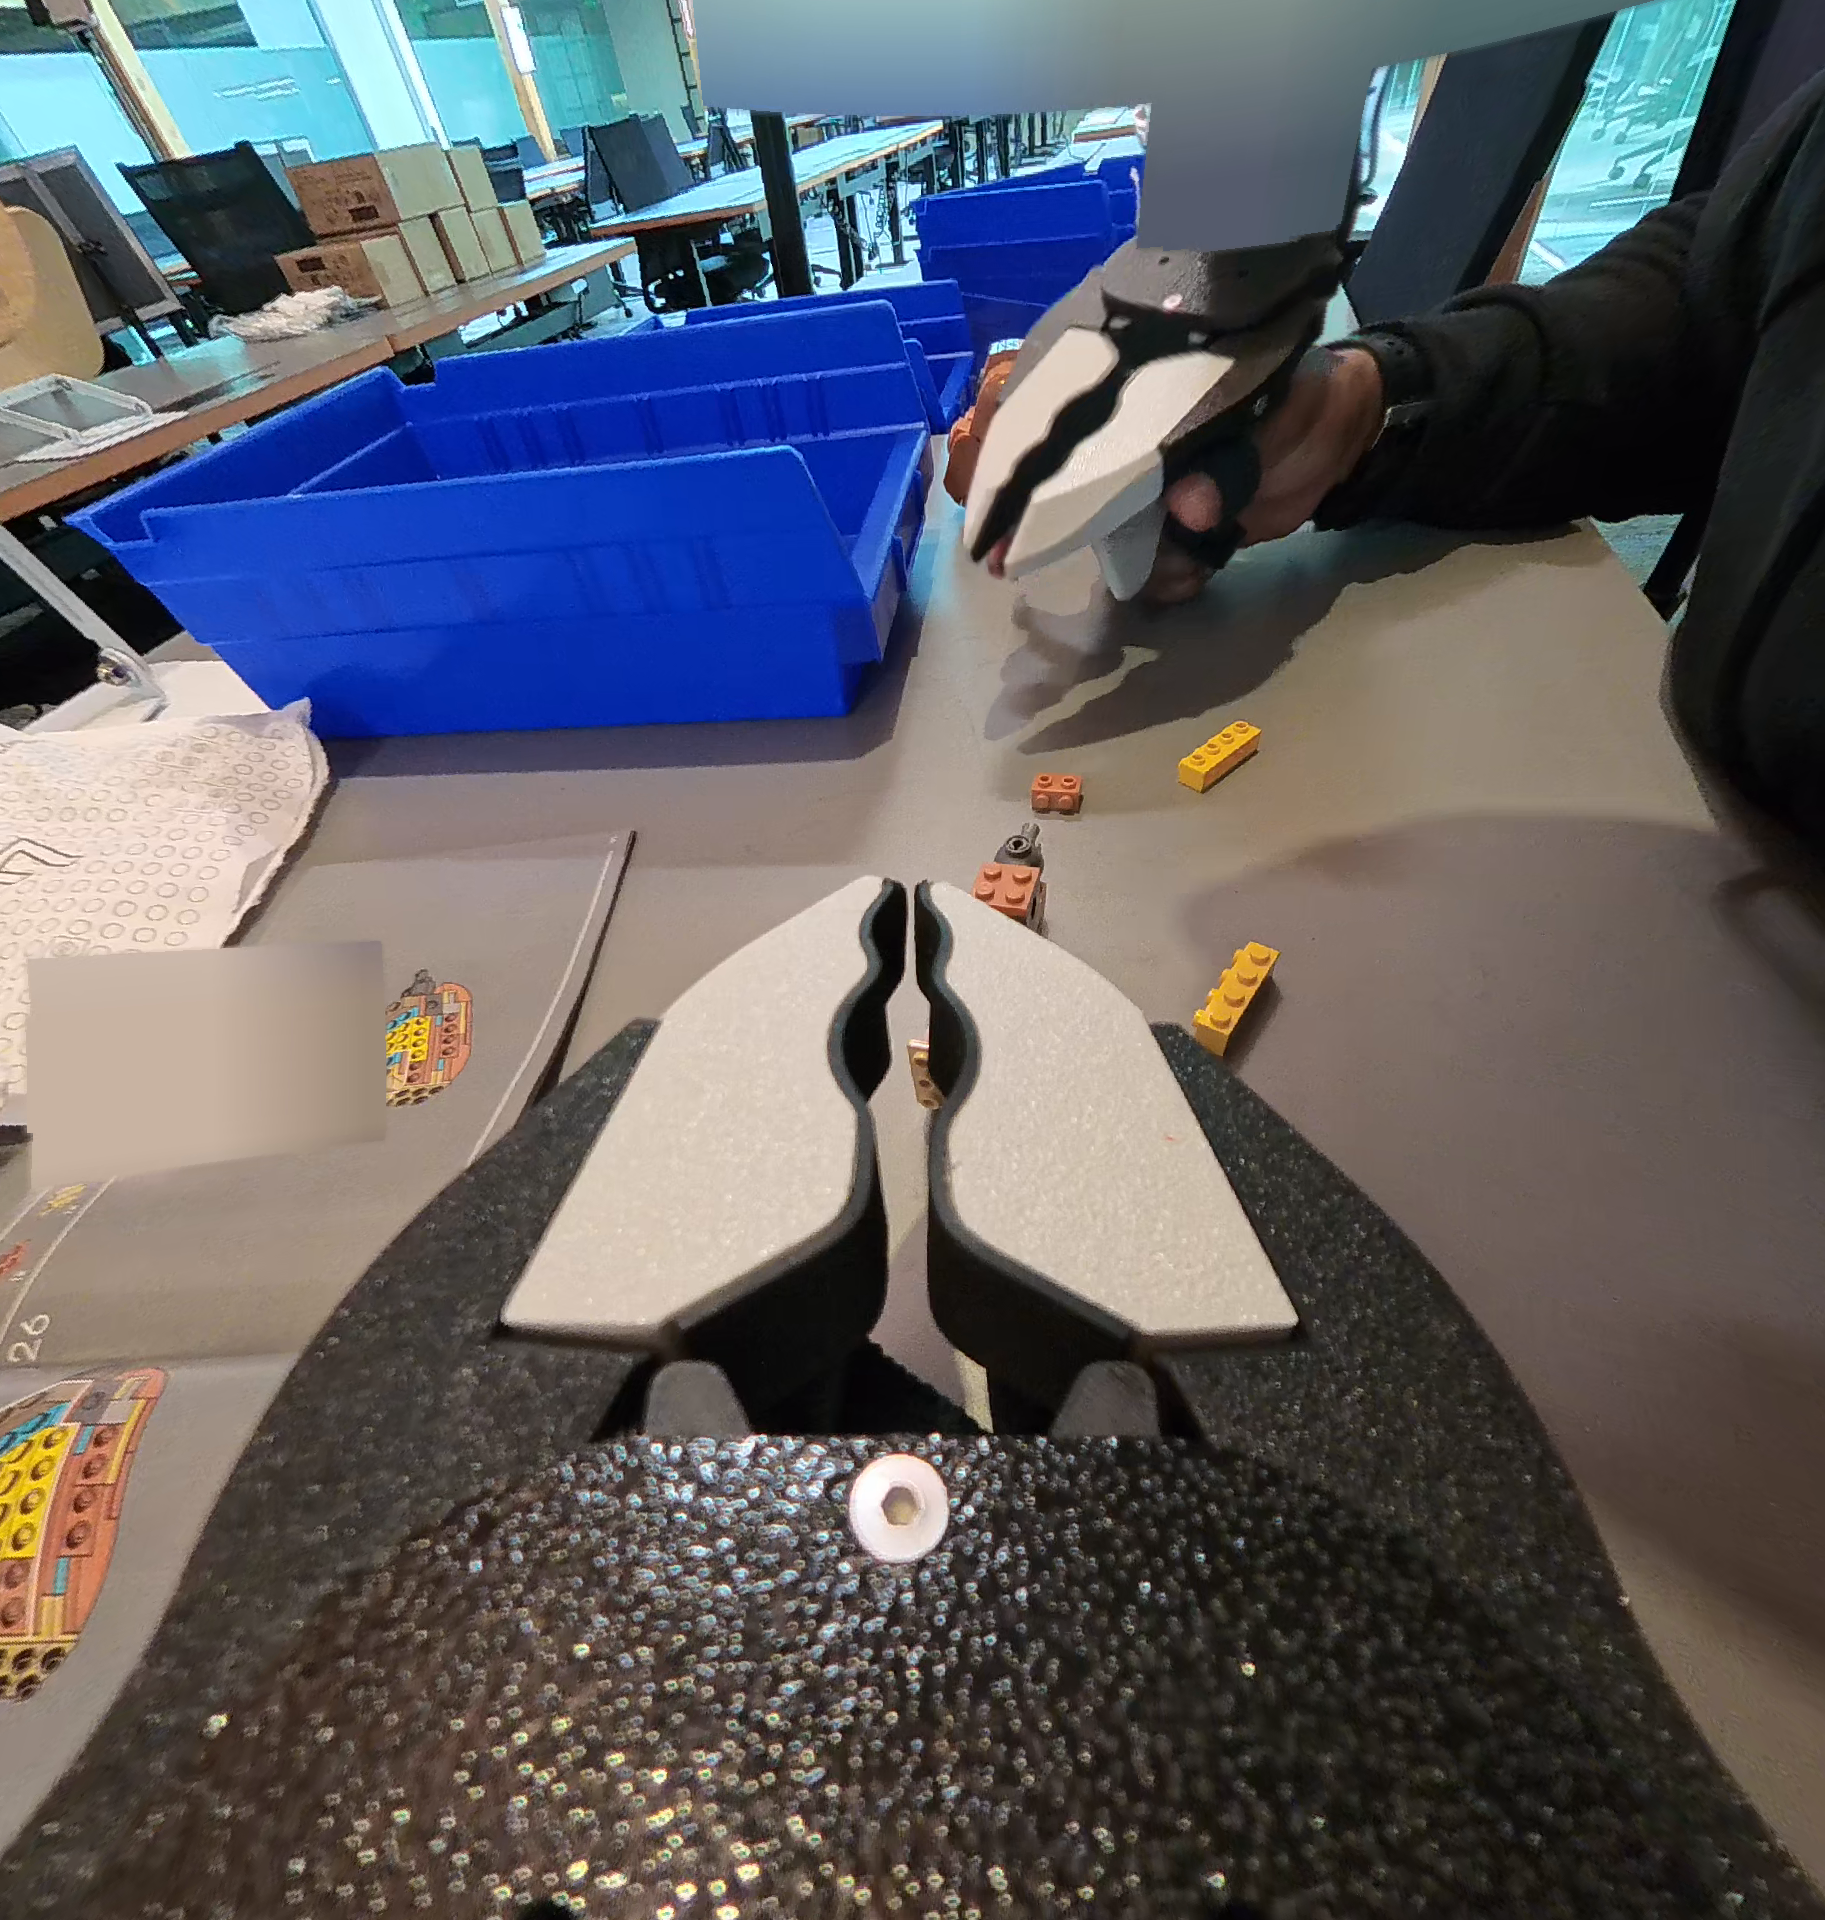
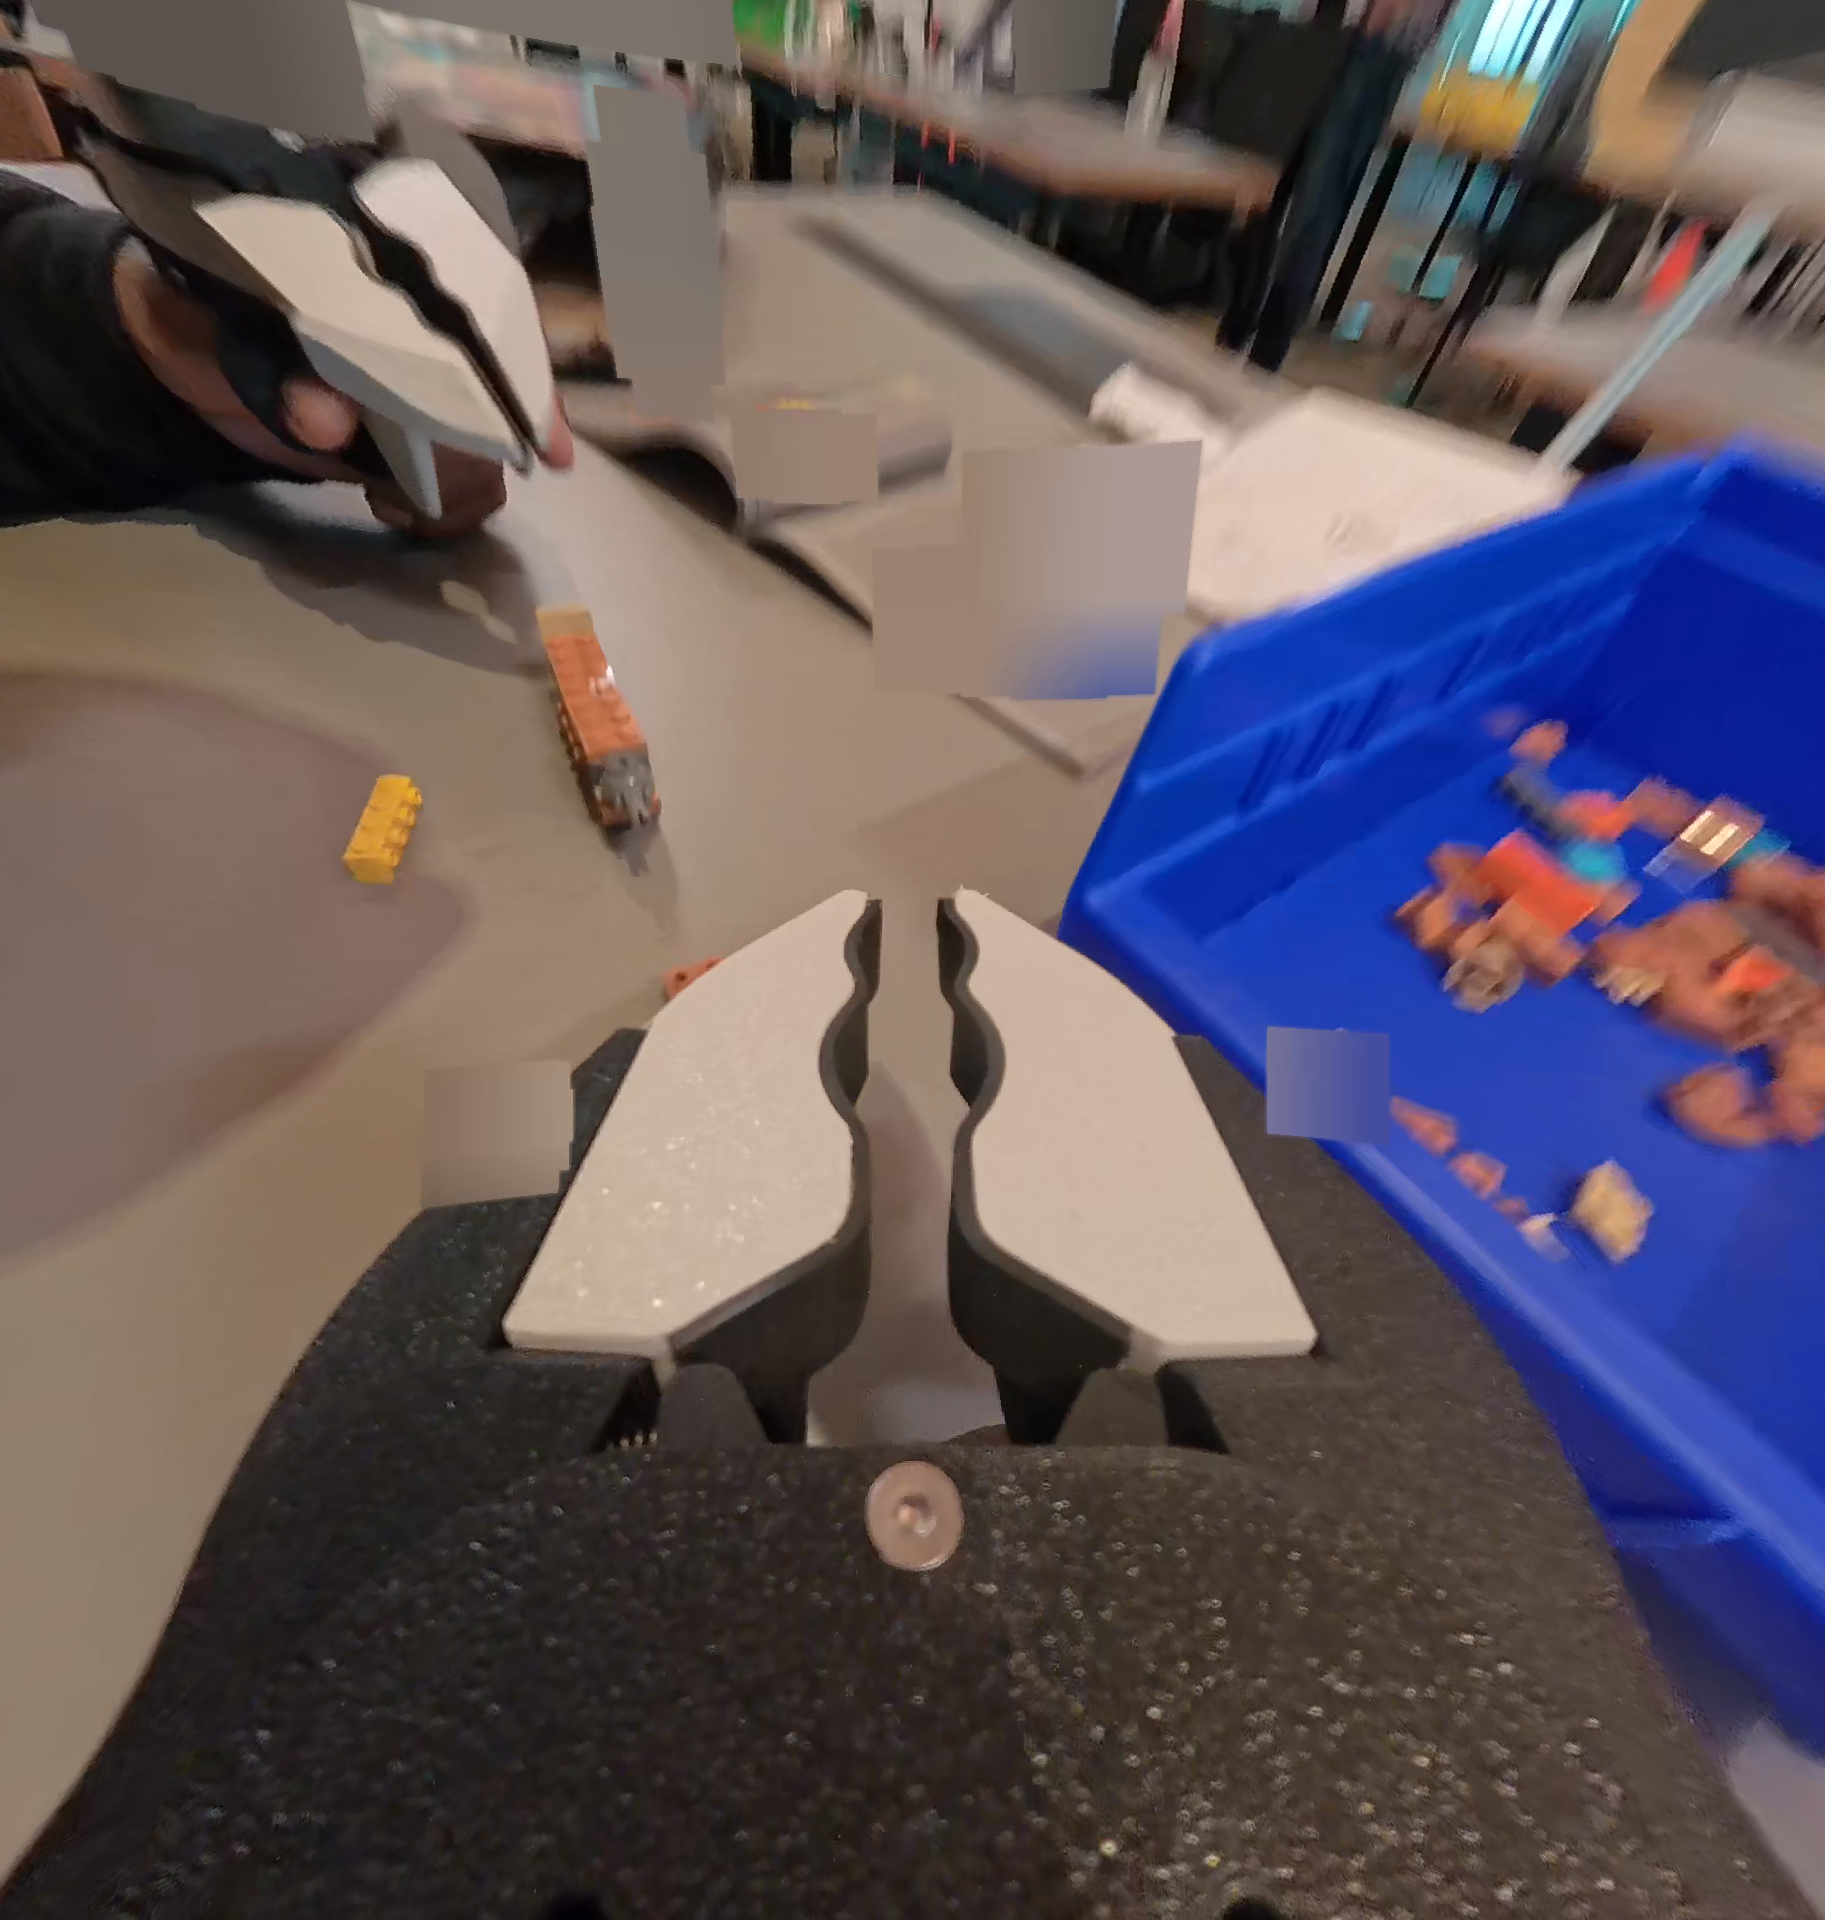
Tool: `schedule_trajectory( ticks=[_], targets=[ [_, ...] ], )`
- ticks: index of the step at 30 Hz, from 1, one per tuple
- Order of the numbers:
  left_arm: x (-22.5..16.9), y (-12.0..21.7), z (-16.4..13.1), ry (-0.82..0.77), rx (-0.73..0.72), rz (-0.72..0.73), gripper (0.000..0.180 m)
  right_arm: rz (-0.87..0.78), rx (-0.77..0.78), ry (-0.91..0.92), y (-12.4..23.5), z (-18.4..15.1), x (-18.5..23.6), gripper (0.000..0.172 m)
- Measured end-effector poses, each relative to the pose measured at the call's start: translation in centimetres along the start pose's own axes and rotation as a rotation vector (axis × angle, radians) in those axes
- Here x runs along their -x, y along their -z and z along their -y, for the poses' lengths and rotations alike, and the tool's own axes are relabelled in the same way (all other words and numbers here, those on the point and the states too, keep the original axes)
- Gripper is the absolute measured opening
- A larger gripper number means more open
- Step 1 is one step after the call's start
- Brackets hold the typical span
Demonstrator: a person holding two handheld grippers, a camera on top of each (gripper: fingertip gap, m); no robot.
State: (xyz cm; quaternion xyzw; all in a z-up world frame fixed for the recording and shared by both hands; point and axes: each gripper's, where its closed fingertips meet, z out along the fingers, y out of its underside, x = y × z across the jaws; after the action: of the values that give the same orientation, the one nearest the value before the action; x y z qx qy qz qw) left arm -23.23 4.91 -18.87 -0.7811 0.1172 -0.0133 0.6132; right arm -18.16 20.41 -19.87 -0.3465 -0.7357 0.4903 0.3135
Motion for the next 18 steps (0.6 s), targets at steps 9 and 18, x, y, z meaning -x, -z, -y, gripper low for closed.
schedule_trajectory(
  ticks=[9, 18],
  targets=[
    [0.1, -0.1, -0.1, -0.003, 0.008, 0.014, 0.001, -0.343, -0.176, 0.264, 6.5, 9.0, -7.2, 0.025],
    [0.1, -0.4, -0.2, -0.014, 0.026, 0.028, 0.001, -0.198, 0.217, 0.573, 4.2, 8.8, -14.5, 0.028]
  ],
)
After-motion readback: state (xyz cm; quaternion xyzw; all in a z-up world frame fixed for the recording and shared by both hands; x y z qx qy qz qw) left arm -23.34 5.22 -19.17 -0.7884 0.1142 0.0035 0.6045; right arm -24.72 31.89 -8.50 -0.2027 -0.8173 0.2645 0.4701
